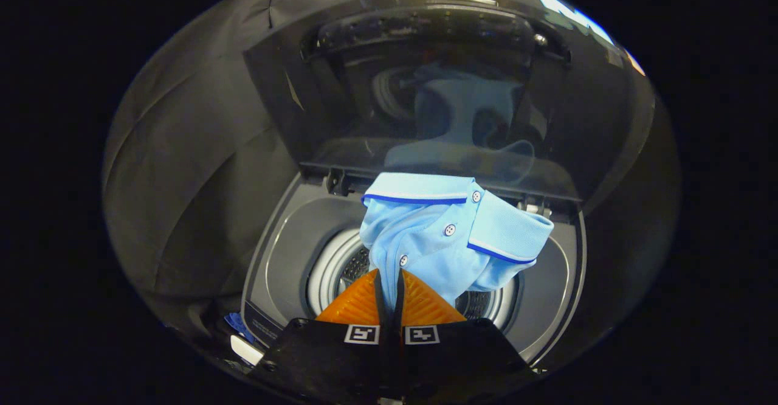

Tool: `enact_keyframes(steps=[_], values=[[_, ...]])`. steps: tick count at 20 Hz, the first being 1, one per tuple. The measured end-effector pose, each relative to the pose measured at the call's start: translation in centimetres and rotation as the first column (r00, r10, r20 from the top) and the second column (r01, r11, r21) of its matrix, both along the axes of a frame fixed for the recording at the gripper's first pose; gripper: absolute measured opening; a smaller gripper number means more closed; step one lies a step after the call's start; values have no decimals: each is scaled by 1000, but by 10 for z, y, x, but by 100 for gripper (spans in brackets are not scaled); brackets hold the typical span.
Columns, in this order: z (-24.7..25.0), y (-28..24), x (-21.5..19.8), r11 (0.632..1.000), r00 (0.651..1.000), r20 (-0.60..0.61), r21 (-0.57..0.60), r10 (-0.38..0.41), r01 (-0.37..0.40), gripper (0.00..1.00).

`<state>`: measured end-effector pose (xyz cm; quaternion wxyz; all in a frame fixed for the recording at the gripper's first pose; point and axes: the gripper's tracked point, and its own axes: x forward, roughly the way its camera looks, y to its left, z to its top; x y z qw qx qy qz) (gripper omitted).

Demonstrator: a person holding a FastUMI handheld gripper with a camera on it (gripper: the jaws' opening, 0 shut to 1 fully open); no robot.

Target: Put the clothes into the washing machine and then close the washing machine lid.

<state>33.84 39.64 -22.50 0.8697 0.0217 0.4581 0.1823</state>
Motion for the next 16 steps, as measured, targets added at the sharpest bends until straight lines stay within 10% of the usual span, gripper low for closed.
enact_keyframes(steps=[9,16], values=[[-19,3,-2,999,999,-32,-38,0,-1,2],[-21,-7,-1,997,999,-37,-75,-28,26,98]])
